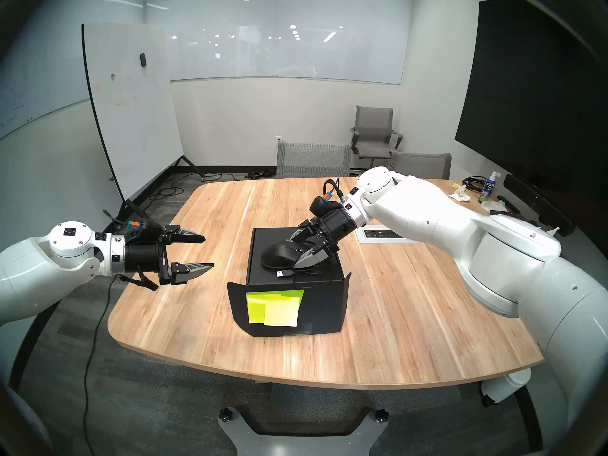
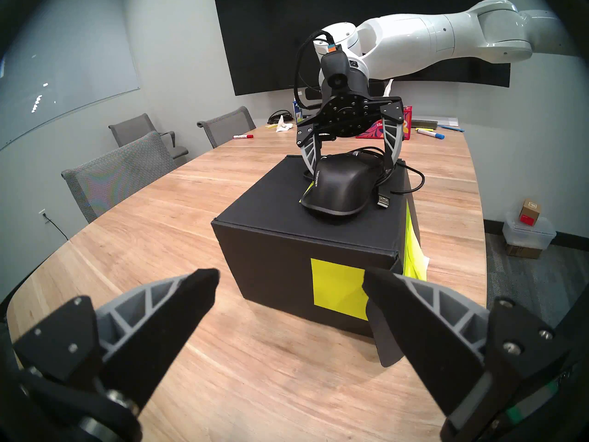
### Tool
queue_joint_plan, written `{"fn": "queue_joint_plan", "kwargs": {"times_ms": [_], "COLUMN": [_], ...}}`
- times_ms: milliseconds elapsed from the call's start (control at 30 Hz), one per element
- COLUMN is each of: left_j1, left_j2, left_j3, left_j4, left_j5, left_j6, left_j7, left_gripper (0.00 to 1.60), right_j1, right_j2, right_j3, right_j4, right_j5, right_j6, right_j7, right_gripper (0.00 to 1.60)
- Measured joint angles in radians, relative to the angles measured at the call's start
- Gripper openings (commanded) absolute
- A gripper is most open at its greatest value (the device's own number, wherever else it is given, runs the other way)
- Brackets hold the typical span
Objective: Open the box and place the mouse inside
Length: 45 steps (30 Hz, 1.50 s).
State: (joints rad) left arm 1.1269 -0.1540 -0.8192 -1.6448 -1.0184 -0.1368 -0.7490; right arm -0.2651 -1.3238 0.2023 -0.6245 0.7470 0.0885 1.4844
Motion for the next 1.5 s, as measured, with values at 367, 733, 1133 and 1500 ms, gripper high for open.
{"fn": "queue_joint_plan", "kwargs": {"times_ms": [367,733,1133,1500], "left_j1": [-0.001,-0.001,-0.002,-0.003], "left_j2": [0.0,0.0,0.001,0.001], "left_j3": [0.001,0.002,0.002,0.003], "left_j4": [0.0,0.0,0.0,0.0], "left_j5": [0.0,0.0,-0.001,-0.001], "left_j6": [0.0,0.0,-0.001,-0.001], "left_j7": [0.0,0.0,0.0,0.0], "left_gripper": [1.6,1.6,1.6,1.6], "right_j1": [0.016,0.028,0.045,0.054], "right_j2": [-0.01,-0.052,-0.087,-0.076], "right_j3": [-0.004,-0.006,-0.02,-0.034], "right_j4": [-0.009,0.065,0.113,0.064], "right_j5": [-0.043,-0.07,-0.075,-0.081], "right_j6": [0.043,0.059,0.048,0.056], "right_j7": [0.0,0.001,0.001,0.0], "right_gripper": [1.6,0.63,0.0,0.0]}}
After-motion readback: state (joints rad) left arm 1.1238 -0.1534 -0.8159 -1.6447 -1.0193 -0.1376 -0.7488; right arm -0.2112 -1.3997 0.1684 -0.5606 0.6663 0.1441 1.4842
